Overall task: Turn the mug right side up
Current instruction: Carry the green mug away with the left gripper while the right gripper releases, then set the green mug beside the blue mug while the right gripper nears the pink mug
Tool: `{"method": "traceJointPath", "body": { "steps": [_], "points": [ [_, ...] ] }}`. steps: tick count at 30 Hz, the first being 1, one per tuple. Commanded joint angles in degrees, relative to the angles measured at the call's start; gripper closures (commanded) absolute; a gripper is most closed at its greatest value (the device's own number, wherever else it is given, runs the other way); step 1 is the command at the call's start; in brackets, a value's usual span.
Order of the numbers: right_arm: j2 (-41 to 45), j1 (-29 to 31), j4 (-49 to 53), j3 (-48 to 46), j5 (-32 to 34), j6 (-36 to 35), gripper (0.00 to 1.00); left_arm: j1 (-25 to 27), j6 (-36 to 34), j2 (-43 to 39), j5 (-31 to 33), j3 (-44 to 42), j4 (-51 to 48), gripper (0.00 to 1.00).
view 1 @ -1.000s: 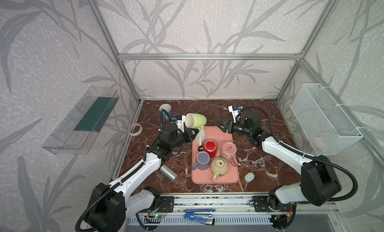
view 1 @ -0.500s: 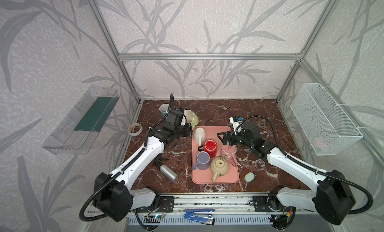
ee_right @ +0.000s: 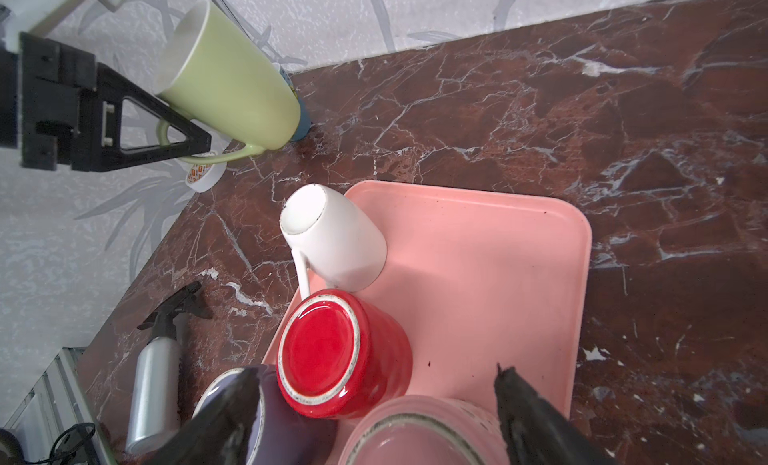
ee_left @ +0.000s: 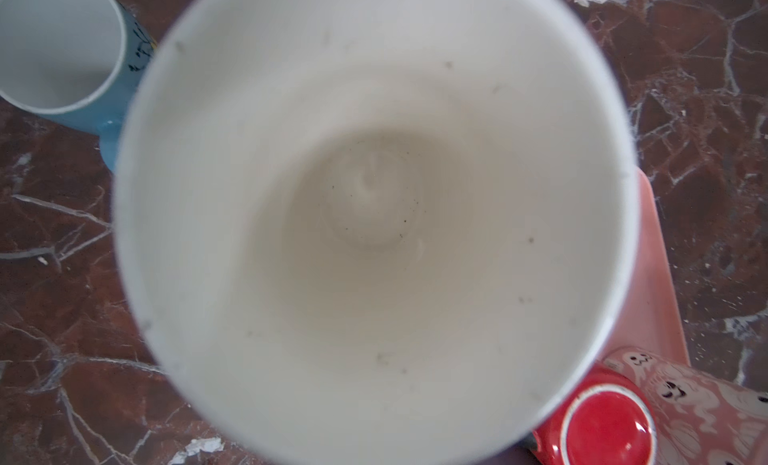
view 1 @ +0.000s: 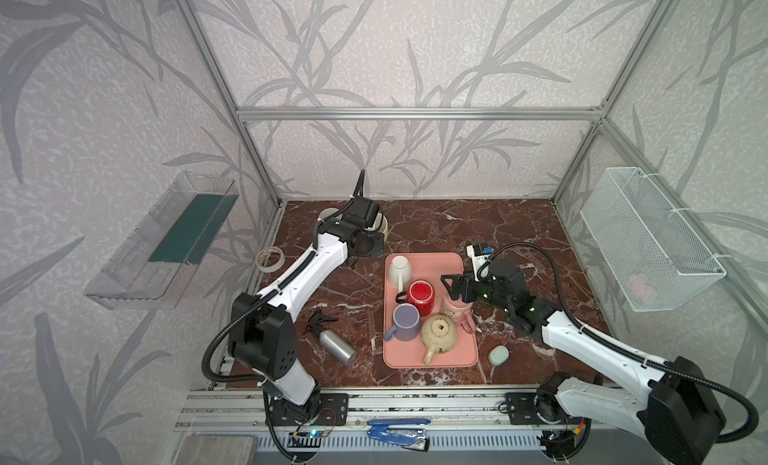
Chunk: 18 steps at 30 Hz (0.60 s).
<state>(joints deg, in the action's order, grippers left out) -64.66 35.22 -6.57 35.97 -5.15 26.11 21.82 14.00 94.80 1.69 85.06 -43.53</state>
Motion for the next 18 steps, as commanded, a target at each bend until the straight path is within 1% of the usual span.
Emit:
{"method": "traceJointPath", "body": {
  "steps": [1,9,18],
  "points": [
    [0.35,0.29,-3.18,-1.38,1.00,1.13,0.12,-1.37,-2.84,1.84,4.28,5.63,-0.07,1.00],
    [-0.10,0.34,-3.95,-1.71,0.60,1.58,0.12,-5.50,-3.52,10.48,4.72,12.22,0.07,1.00],
    [-1.08,0.29,-6.04,-2.57,-0.23,2.19,0.12,-7.40,-3.23,19.94,4.70,21.78,-1.75,1.00]
  ]
}}
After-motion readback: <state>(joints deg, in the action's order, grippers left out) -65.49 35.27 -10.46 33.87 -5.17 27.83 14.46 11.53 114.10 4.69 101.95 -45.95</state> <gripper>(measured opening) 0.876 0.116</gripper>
